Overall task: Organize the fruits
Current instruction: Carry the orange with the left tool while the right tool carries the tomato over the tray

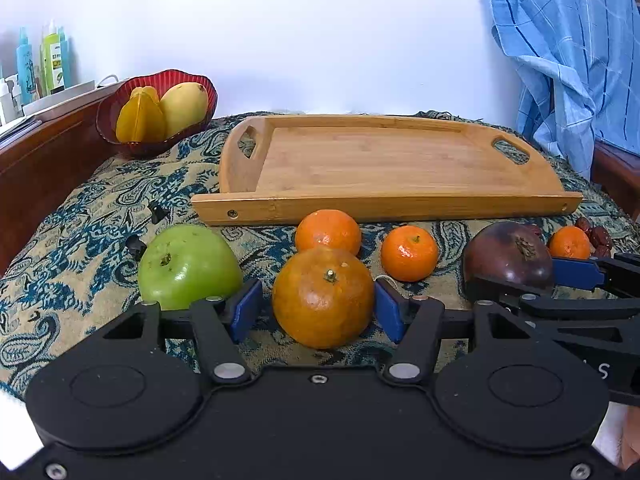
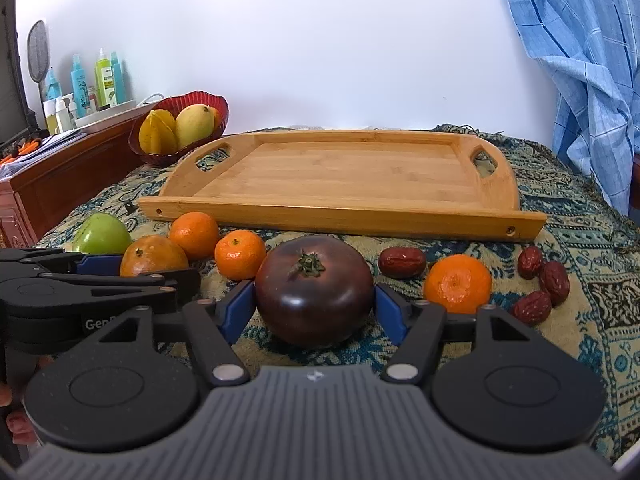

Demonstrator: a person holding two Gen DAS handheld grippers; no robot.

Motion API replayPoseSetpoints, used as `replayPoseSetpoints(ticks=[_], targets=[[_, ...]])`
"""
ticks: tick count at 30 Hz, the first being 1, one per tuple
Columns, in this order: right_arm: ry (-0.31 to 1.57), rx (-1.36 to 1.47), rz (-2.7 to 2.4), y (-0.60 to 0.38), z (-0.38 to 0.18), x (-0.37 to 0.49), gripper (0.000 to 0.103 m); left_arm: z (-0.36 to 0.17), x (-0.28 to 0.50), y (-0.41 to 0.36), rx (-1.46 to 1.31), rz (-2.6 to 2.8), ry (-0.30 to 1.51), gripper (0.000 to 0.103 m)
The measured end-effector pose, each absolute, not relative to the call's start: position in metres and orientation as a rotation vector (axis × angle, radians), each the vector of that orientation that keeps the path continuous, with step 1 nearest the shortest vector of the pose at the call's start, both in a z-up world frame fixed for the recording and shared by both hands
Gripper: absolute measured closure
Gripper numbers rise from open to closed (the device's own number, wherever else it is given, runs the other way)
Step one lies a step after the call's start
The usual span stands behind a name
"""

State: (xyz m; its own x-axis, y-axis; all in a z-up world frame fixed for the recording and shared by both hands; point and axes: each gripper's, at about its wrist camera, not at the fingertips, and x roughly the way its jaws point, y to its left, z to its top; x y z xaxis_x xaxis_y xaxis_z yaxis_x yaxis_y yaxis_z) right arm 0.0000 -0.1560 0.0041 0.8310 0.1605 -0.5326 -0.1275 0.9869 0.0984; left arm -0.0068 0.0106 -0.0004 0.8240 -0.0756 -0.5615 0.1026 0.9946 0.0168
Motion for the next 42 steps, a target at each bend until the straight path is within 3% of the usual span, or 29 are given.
replayPoseSetpoints(ticks=[4,9,12,16,21,42], targets=[[0.574,0.076,0.119,-0.158,0.003,0.001,0.016,0.000,-0.007,0.012,0.040,-0.096,0.591,0.044],[0.587,0.086,0.127,-0.159,0.001,0.004,0.016,-0.002,-0.004,0.014,0.032,-0.102,0.603,0.043],[0.591,0.080,0.137,-0.159,0.000,0.004,0.021,-0.003,-0.003,0.013,0.039,-0.104,0.609,0.042],[0.591,0.064,0.156,-0.155,0.003,0.002,0.036,-0.003,-0.002,0.011,0.052,-0.102,0.613,0.042],[0.596,0.064,0.154,-0.154,0.004,0.002,0.038,-0.002,-0.003,0.011,0.048,-0.127,0.614,0.052],[0.586,0.084,0.118,-0.163,0.023,-0.011,0.039,0.024,-0.018,-0.003,0.065,-0.132,0.642,0.053]])
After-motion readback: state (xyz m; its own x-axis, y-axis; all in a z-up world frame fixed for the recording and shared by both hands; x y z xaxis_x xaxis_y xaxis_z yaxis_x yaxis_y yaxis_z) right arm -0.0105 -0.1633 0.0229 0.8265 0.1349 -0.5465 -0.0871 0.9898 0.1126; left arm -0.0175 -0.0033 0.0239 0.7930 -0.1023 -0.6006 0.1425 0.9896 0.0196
